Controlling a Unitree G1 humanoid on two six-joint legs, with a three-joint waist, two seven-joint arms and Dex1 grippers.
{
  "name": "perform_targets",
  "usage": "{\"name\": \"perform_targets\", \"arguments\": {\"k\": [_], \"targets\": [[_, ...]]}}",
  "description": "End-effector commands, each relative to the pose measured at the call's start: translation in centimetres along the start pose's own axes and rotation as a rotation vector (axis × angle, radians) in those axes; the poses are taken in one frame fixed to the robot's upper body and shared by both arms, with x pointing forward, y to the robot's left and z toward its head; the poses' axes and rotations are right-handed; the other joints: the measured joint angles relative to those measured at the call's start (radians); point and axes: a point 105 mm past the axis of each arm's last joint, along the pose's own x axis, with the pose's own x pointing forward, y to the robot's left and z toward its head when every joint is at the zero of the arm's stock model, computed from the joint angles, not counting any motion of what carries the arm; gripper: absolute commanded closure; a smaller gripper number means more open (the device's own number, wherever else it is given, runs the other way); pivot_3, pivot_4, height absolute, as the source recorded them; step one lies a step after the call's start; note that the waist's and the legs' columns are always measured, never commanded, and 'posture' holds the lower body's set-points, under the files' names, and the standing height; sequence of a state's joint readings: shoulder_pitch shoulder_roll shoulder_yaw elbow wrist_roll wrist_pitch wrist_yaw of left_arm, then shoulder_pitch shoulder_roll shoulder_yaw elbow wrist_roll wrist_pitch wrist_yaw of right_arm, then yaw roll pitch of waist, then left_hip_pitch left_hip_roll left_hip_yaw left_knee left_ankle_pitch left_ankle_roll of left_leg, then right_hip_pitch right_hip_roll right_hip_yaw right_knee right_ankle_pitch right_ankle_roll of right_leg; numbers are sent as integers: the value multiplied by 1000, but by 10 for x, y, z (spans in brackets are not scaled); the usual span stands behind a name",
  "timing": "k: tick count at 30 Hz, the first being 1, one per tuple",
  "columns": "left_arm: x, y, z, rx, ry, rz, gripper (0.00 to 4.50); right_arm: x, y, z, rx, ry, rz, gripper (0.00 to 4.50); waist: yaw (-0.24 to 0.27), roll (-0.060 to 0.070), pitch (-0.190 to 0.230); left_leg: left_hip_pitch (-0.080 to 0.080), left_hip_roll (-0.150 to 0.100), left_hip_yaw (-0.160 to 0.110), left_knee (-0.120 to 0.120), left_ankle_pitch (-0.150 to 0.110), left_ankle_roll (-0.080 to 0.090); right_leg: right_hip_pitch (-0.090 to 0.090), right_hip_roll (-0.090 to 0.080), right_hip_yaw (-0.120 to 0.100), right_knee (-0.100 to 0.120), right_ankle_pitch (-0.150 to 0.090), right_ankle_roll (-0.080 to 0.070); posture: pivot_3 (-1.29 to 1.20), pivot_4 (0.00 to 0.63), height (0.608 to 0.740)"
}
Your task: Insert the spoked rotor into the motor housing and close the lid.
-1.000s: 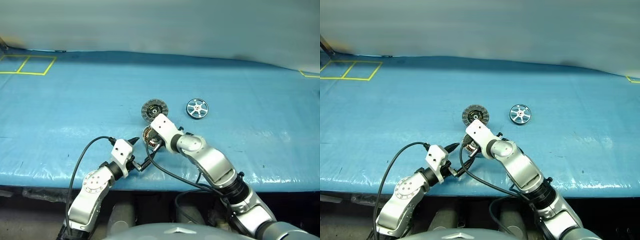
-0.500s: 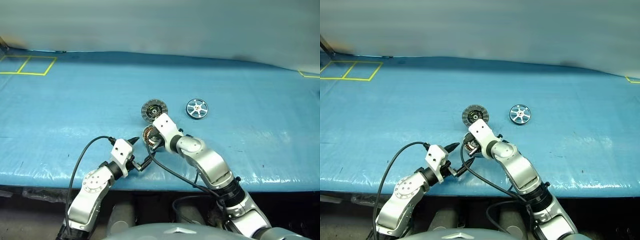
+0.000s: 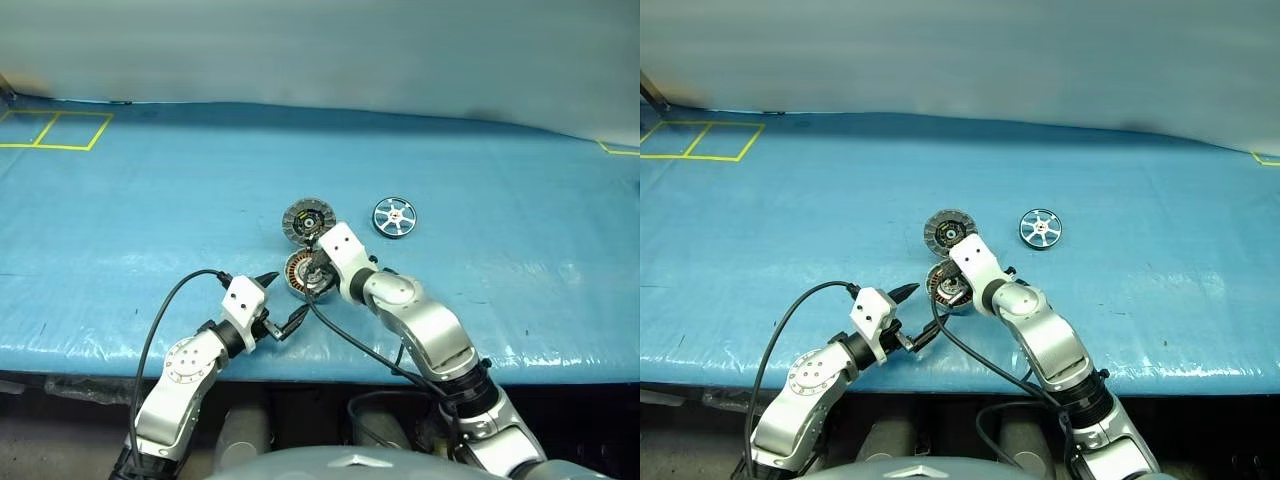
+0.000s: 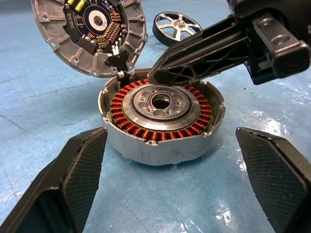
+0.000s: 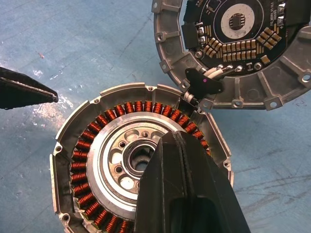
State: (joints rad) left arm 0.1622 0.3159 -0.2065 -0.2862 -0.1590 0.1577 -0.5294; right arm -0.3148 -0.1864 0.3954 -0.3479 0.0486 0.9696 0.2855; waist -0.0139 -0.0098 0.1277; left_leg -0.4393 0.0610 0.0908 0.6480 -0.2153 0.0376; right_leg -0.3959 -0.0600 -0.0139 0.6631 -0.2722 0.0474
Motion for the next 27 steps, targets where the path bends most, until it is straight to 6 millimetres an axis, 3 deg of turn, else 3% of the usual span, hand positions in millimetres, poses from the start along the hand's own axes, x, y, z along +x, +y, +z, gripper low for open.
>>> {"name": "perform_targets", "arguments": {"k": [1,18,27], "targets": [[1,0,8,24,-36,-10,0,-4,6,5,-6,-28,23,4491,0,0,0,0,0,0,0,0,0,0,0,0,0,0,0,0,150,740],[2,-1,7,22,-31,-8,0,-8,10,15,-15,-65,39,4491,0,0,0,0,0,0,0,0,0,0,0,0,0,0,0,0,150,740],[2,-1,7,20,-32,-2,0,-3,17,8,-9,-47,64,4491,0,0,0,0,0,0,0,0,0,0,0,0,0,0,0,0,150,740]]}}
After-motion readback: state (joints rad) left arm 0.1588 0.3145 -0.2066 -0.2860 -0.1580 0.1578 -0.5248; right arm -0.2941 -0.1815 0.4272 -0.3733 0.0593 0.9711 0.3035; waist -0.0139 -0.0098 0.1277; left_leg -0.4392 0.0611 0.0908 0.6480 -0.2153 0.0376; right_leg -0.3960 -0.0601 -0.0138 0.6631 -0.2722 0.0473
